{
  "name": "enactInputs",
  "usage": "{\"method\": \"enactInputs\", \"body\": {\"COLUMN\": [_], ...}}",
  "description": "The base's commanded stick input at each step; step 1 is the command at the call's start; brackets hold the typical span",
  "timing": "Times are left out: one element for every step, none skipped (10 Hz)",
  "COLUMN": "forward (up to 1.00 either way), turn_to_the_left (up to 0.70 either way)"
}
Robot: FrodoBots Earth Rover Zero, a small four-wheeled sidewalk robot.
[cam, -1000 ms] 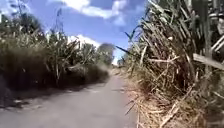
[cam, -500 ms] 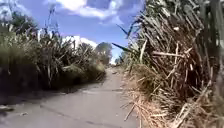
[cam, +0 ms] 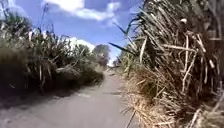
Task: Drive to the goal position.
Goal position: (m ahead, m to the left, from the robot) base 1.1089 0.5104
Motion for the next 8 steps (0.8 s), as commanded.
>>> {"method": "enactInputs", "body": {"forward": [0.00, 0.00, 0.00, 0.00, 0.00, 0.00, 0.00, 0.00], "turn_to_the_left": [0.00, -0.01, -0.02, -0.04, -0.04, -0.04, 0.00, 0.00]}}
